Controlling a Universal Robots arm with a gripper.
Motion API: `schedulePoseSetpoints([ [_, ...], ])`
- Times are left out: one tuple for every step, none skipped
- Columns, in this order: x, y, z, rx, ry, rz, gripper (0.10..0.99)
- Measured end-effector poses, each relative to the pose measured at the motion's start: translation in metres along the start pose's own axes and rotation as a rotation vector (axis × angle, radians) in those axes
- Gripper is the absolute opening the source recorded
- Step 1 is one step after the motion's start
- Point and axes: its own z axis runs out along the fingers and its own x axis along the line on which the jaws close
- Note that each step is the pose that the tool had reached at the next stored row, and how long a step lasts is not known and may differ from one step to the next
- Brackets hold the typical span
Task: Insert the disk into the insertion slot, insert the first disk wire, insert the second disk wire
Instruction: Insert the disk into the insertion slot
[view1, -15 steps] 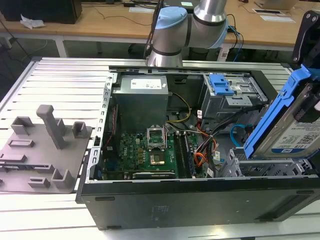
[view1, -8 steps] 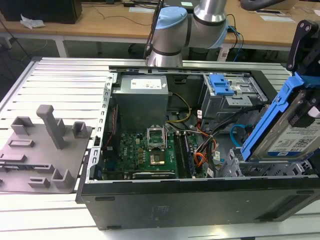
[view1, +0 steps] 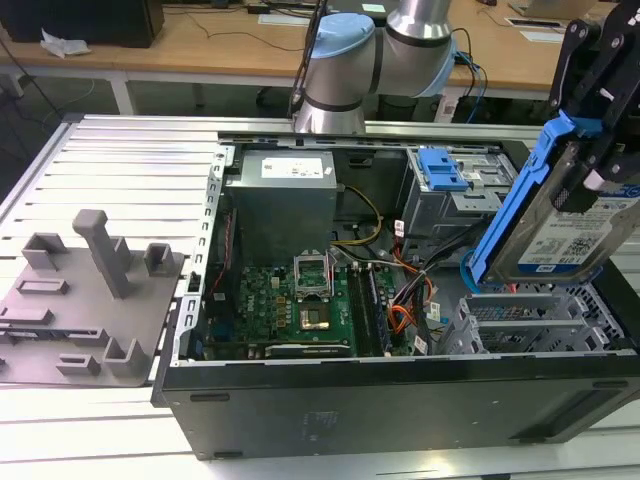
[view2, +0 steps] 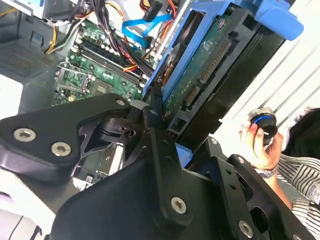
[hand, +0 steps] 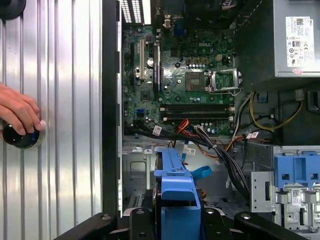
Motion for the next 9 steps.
schedulePoseSetpoints([
  [-0.0011, -0.0005, 0.0006, 0.0, 0.0001, 0.0, 0.365],
  [-0.0011, -0.0006, 0.0014, 0.0, -0.0001, 0.0, 0.365],
  [-0.0012, -0.0007, 0.002, 0.0, 0.0002, 0.0, 0.365],
  [-0.0012, -0.0007, 0.0026, 0.0, 0.0002, 0.0, 0.365],
  [-0.0013, -0.0008, 0.0034, 0.0, 0.0003, 0.0, 0.365],
  [-0.0013, -0.0008, 0.0044, 0.0, 0.0002, 0.0, 0.365],
  [-0.0013, -0.0008, 0.0054, 0.0, 0.0003, 0.0, 0.365],
  [-0.0013, -0.0009, 0.006, 0.0, 0.0003, 0.0, 0.365],
  [-0.0012, -0.0009, 0.0072, 0.0, 0.0002, 0.0, 0.365],
])
